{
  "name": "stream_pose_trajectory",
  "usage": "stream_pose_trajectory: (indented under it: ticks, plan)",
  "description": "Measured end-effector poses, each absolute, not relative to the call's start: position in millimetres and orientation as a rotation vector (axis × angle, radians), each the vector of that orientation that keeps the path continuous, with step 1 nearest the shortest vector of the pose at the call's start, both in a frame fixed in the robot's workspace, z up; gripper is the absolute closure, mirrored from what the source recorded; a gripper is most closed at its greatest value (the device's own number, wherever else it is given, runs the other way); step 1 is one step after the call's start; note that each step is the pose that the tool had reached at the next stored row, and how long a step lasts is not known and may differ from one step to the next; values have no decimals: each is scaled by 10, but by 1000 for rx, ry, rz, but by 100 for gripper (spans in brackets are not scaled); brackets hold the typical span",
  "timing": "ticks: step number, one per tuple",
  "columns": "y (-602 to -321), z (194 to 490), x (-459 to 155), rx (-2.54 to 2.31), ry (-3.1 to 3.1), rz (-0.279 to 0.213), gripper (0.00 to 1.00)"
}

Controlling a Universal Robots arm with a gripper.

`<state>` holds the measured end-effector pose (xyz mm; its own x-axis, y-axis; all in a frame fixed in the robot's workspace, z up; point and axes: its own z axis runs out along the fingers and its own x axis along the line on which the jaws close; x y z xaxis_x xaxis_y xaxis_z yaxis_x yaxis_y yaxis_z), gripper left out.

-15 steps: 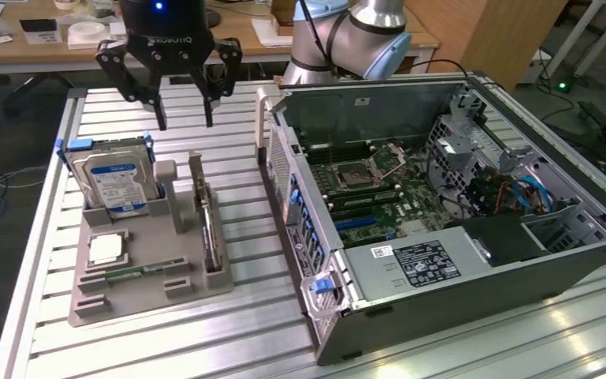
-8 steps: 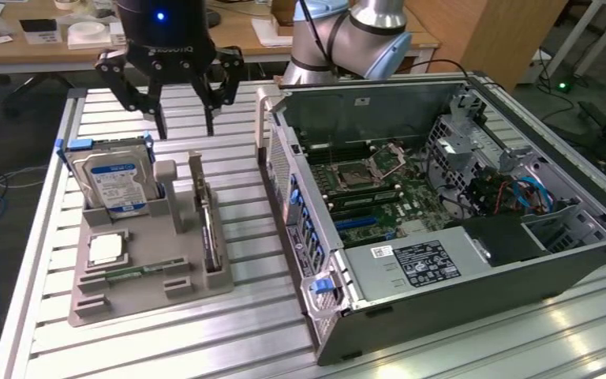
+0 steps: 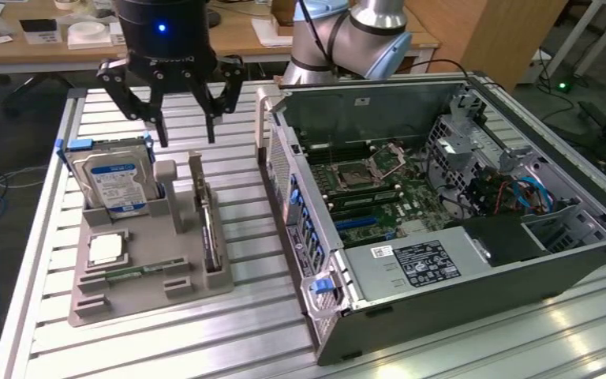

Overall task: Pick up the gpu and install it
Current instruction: 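Pick up the gpu and move the gpu toward the slot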

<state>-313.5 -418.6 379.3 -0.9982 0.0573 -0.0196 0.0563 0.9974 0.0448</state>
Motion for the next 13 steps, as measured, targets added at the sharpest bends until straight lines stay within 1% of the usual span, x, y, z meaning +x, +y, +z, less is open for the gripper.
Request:
stream_pose_trajectory:
  ticks: [7,13]
  plan:
    - [-4212,3672,-3135,89,3119,69,41]
    - [-4311,3608,-3135,89,3119,69,41]
